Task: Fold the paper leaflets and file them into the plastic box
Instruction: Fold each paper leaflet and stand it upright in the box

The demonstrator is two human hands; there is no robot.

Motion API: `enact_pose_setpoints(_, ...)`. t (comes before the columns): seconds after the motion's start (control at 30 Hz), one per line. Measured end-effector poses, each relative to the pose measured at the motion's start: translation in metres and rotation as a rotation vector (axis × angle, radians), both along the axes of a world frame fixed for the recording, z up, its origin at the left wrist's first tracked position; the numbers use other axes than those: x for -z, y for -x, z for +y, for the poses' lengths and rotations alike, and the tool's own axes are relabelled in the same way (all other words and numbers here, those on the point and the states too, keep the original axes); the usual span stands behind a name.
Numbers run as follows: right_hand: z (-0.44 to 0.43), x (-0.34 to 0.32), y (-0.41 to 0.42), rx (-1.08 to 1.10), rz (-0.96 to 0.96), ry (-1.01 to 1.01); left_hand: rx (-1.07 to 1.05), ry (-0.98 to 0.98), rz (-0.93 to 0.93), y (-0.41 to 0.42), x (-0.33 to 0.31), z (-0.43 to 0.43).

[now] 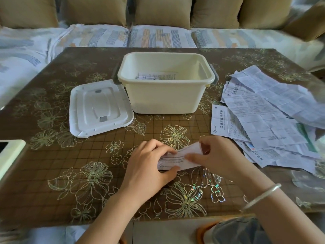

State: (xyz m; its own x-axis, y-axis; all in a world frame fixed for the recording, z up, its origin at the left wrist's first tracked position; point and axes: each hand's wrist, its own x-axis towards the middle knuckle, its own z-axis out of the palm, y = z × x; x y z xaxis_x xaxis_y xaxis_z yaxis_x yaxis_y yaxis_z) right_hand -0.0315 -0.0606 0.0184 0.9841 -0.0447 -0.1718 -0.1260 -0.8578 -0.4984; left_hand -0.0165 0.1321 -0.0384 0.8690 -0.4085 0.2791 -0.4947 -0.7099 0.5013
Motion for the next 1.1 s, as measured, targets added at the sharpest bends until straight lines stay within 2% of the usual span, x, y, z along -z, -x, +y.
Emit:
enact_pose_setpoints(0.1, 0.003, -0.006, 0.011, 0.148, 0.064, -0.551, -0.006, 0.001, 0.006, 0.0, -0.001, 0.0)
enact_pose_setpoints(0.13, 0.004, -0.005, 0.015, 0.175, 0.074, -0.675, -0.006, -0.001, 0.007, 0.001, -0.001, -0.001)
enact_pose_setpoints(0.2, 0.007, -0.002, 0.024, 0.21, 0.043, -0.842, -0.004, 0.0, 0.005, 0.001, -0.001, 0.0)
enact_pose_setpoints(0.27, 0.011, 0.004, 0.032, 0.189, -0.019, -0.9, -0.008, 0.01, -0.003, 0.001, 0.0, 0.0)
enact_pose_setpoints(0.37, 0.018, 0.019, 0.042, 0.024, -0.165, -0.745, -0.027, 0.03, -0.002, 0.001, 0.001, 0.001)
enact_pose_setpoints(0.5, 0.023, 0.041, 0.047, -0.224, -0.452, -0.311, -0.016, 0.023, 0.046, 0.0, -0.001, 0.004)
enact_pose_setpoints(0.67, 0.024, 0.051, 0.048, -0.396, -0.51, 0.046, 0.037, 0.147, 0.178, 0.004, -0.007, 0.02)
enact_pose_setpoints(0.87, 0.032, 0.042, 0.045, -0.415, -0.518, 0.205, 0.094, 0.213, 0.086, 0.002, -0.011, 0.044)
enact_pose_setpoints(1.0, 0.034, 0.037, 0.033, -0.43, -0.493, 0.164, 0.176, 0.044, -0.078, -0.004, -0.011, 0.05)
enact_pose_setpoints(1.1, 0.033, 0.031, 0.022, -0.428, -0.406, 0.128, 0.268, -0.047, -0.146, -0.008, -0.017, 0.053)
